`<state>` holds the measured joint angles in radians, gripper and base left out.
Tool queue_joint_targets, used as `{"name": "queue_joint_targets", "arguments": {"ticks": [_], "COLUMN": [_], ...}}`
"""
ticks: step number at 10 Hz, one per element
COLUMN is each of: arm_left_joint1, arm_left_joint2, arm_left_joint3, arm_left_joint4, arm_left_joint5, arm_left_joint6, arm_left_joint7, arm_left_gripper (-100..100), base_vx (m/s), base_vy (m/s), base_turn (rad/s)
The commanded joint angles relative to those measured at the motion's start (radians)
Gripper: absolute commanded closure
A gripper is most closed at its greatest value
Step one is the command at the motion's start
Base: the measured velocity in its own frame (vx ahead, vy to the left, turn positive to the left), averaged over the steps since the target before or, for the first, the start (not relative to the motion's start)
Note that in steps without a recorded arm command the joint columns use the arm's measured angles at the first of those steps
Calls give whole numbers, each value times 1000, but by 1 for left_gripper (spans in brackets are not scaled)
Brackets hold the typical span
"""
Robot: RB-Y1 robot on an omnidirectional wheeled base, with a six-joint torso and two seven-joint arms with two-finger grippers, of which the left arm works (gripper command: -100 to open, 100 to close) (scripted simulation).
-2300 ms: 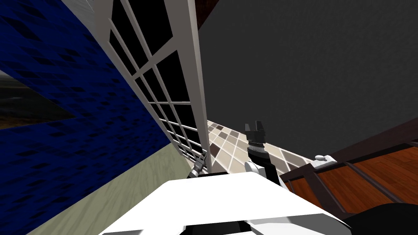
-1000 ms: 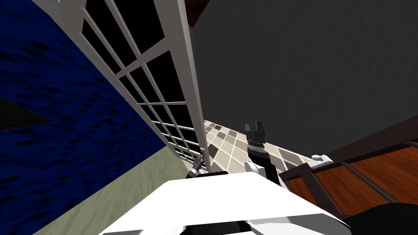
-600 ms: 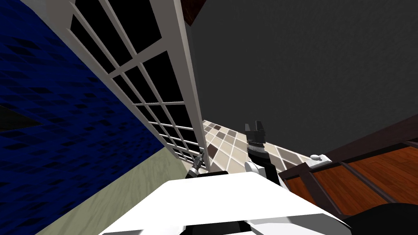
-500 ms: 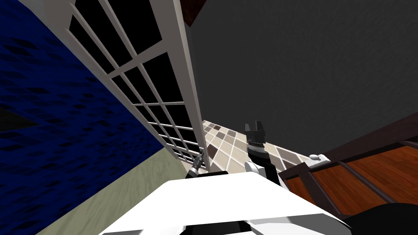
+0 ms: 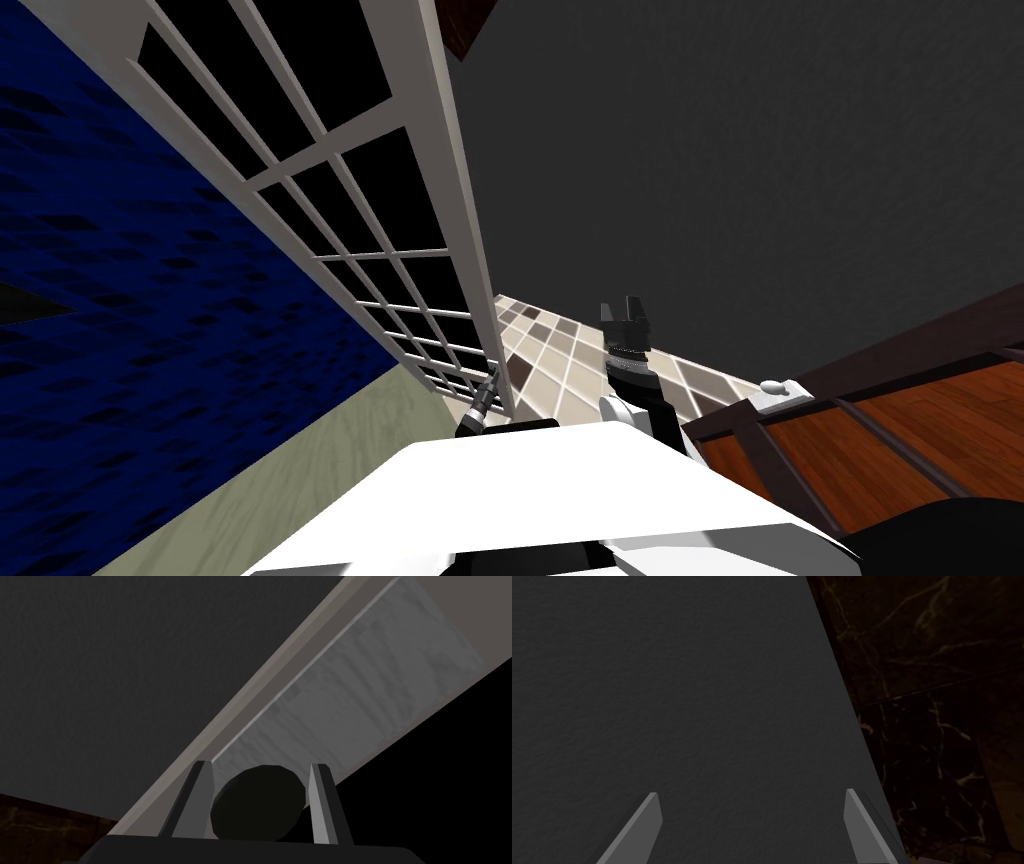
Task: Push the door open
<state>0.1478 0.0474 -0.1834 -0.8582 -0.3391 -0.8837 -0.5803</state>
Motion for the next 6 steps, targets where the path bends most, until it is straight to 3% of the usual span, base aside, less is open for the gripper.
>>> {"name": "queue_joint_targets", "arguments": {"ticks": [1,5,6], "arm_left_joint1": [8,8,-1], "arm_left_joint2": [21,21,23], "arm_left_joint3": [19,19,19], "arm_left_joint4": [-49,-49,-40], "arm_left_joint5": [10,10,31], "arm_left_joint6": [7,7,6], "arm_left_joint7": [12,12,52], "arm_left_gripper": [100,100,100], "base_vx": [6,-2,10], "base_vy": [-8,4,6], "base_turn": [-1,3,-32]}}
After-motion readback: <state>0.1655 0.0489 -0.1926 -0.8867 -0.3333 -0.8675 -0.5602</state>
